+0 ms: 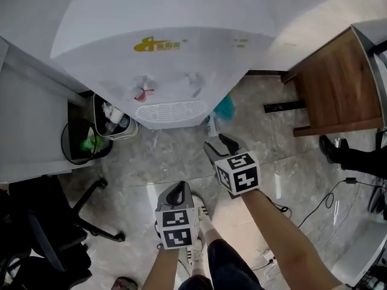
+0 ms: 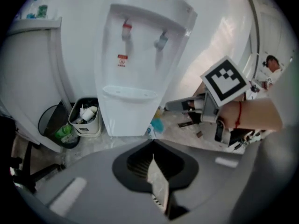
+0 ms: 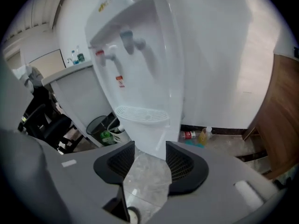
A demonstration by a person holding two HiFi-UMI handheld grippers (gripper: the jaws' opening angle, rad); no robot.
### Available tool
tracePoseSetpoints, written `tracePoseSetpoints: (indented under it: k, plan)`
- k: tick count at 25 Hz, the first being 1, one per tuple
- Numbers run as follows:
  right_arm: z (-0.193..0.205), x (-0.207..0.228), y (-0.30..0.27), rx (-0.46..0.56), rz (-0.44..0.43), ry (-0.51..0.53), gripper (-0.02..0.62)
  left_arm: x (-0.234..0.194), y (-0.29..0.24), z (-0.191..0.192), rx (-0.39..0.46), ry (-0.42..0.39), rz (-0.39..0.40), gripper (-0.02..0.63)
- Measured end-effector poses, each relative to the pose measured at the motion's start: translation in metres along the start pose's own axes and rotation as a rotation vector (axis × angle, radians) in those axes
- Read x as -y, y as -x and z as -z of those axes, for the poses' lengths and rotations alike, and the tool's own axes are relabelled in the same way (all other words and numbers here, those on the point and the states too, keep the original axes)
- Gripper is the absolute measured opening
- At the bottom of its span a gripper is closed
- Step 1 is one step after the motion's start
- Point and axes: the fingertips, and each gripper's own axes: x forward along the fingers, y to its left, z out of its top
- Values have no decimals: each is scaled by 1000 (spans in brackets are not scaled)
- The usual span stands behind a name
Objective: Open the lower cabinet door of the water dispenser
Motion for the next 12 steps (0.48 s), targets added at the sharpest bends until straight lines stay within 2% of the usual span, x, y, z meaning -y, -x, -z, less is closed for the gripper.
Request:
tracePoseSetpoints:
  k: [5,8,12]
  plan:
    - [24,37,-90,-49,-18,92,270,-36,-64,25,-21,93,-27,8]
    - [28,56,-121,-44,-18,88,299,-49,-82,31,-21,86,-21,8]
    - [10,73,-145,24,-12,84,305,-59,-94,36,-19,75,-28,8]
